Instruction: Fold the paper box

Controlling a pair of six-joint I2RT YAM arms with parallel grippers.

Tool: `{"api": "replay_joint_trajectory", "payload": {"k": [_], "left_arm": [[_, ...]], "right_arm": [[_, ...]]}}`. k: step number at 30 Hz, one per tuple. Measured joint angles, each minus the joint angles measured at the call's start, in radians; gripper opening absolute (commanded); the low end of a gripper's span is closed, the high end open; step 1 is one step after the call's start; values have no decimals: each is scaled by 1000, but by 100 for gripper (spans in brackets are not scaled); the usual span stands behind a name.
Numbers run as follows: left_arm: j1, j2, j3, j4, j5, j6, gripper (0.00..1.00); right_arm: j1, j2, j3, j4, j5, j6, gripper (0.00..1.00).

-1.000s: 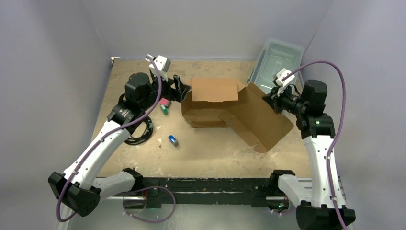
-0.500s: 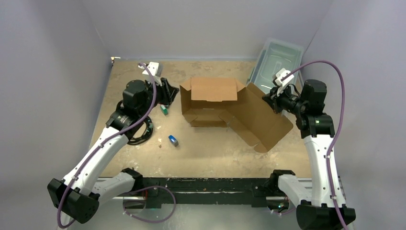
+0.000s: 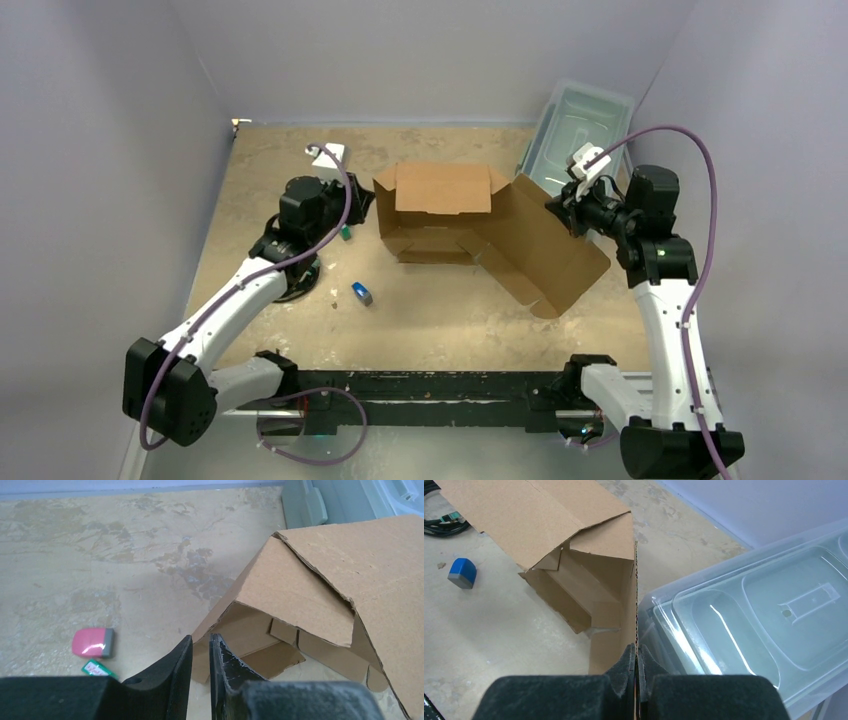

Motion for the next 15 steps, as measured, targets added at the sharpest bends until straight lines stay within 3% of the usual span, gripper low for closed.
{"api": "replay_joint_trajectory", "payload": {"k": [5, 10, 15], "left_arm": [[3, 68, -19, 94, 73, 26, 19], [4, 118, -41, 159, 99, 69, 26], [10, 121, -93, 241, 113, 92, 24]], "right_arm": [[5, 6, 0, 1, 0, -2, 0], [5, 7, 0, 0, 0, -2, 0], [5, 7, 1, 0, 0, -2, 0]]}}
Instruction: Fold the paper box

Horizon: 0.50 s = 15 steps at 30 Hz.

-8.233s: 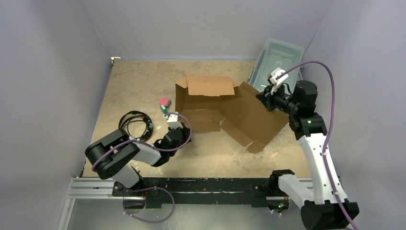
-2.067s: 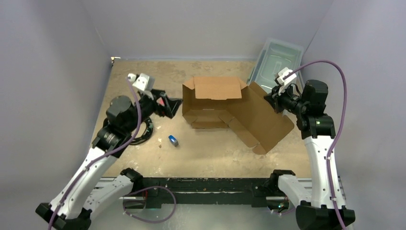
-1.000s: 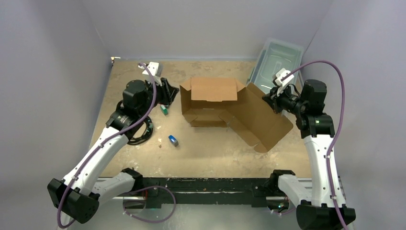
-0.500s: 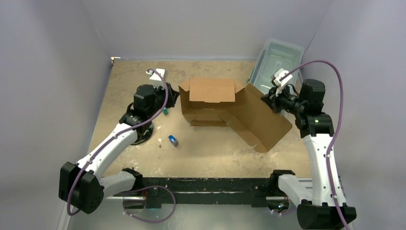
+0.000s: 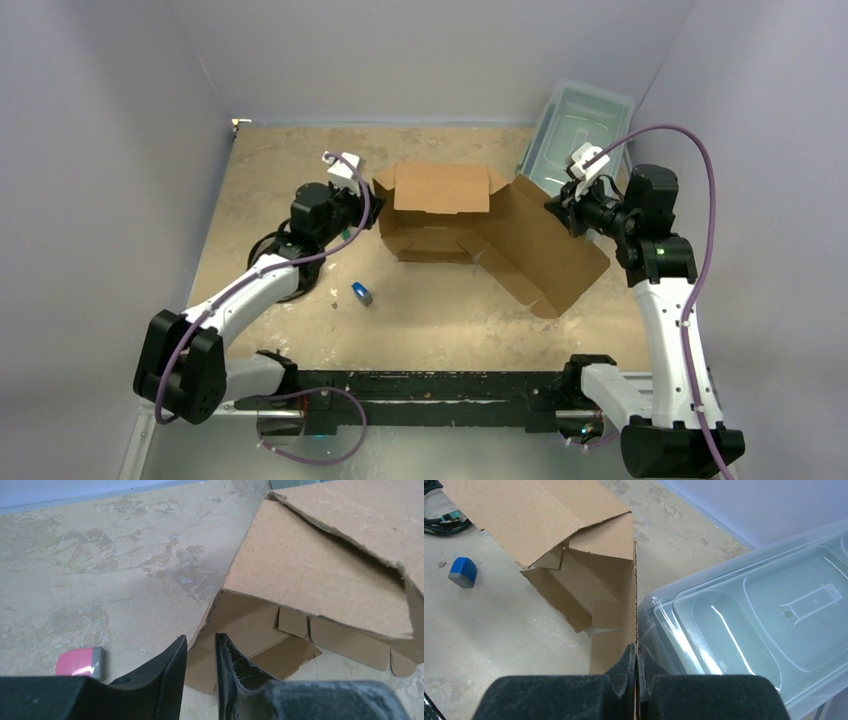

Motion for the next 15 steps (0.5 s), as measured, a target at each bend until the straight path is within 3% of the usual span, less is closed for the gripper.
{"api": "replay_joint_trajectory", "payload": {"k": [6, 15], "left_arm": [[14, 1, -52, 98, 50, 3, 0], [15, 24, -68, 206, 216, -38, 0]], "right_arm": [[0, 5, 2, 0, 0, 0, 0], [3, 12, 17, -15, -33, 4, 0]]}}
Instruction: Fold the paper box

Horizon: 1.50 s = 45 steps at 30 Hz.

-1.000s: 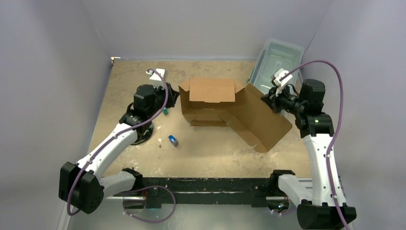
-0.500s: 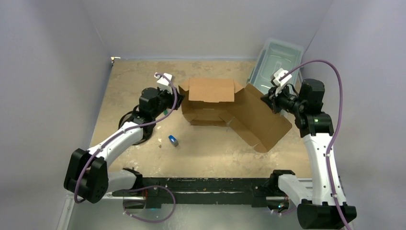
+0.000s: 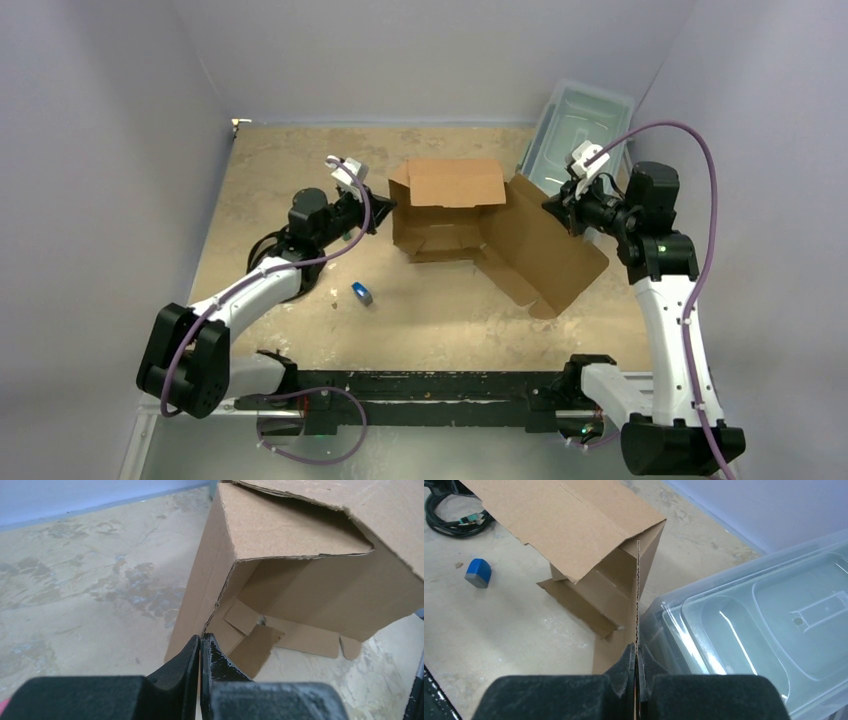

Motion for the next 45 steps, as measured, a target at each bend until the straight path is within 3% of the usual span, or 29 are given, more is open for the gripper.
{"api": "replay_joint_trajectory", "payload": {"k": [9, 19, 24, 29, 34, 39, 43, 45], "left_arm": [[0, 10, -52, 82, 71, -85, 0], [-21, 85, -55, 121, 172, -176, 0], [-25, 81, -56, 131, 199, -220, 9], [-24, 61, -56, 104, 193, -251, 11], [-24, 0, -56, 0, 187, -273, 25], [-24, -181, -35, -238, 138, -253, 39], [-24, -364, 29, -486, 13, -197, 63], [-24, -442, 48, -555, -66, -173, 68]], "right_arm": [[0, 1, 27, -31, -82, 21, 0], [4, -17, -27, 27, -37, 76, 0], [4, -21, -28, 37, -6, 79, 0], [4, -35, -45, 57, 19, 79, 0], [4, -42, -52, 72, 45, 78, 0], [4, -42, -53, 79, 64, 75, 0], [4, -42, -56, 85, 70, 64, 0], [4, -40, -57, 87, 67, 58, 0]]}}
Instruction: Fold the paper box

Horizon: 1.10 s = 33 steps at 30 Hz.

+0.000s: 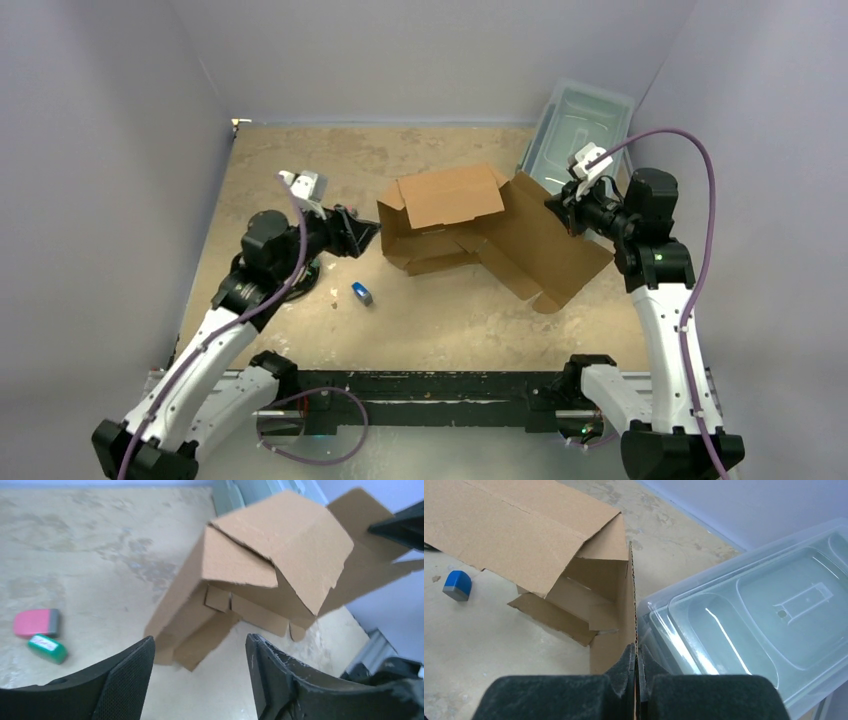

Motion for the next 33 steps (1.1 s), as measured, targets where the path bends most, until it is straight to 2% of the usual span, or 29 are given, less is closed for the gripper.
{"api": "replay_joint_trajectory", "payload": {"k": [4, 8, 12, 14, 16, 18, 24, 30, 33], "left_arm": [[0, -72, 6, -22, -99, 45, 68], [0, 15, 6, 50, -68, 74, 64], [1, 127, -18, 140, -25, 77, 50], [0, 154, -24, 172, -12, 76, 36], [1, 185, -24, 220, 0, 72, 14], [2, 228, -21, 267, 22, 58, 1], [-22, 350, -10, 378, 40, 0, 0], [-157, 359, 53, 309, -171, -13, 0], [-181, 360, 70, 267, -250, -24, 0]], "right_arm": [[0, 1, 0, -1, -7, -13, 0], [0, 1, 0, -2, -13, -20, 0], [0, 1, 0, -7, -23, -23, 0], [0, 1, 0, -9, -31, -24, 0], [0, 2, 0, -10, -34, -24, 0], [0, 6, 0, -9, -36, -24, 0], [0, 23, 0, -14, -65, -24, 0], [-3, 39, 11, -28, -153, -10, 0], [-3, 40, 11, -29, -159, 5, 0]]}}
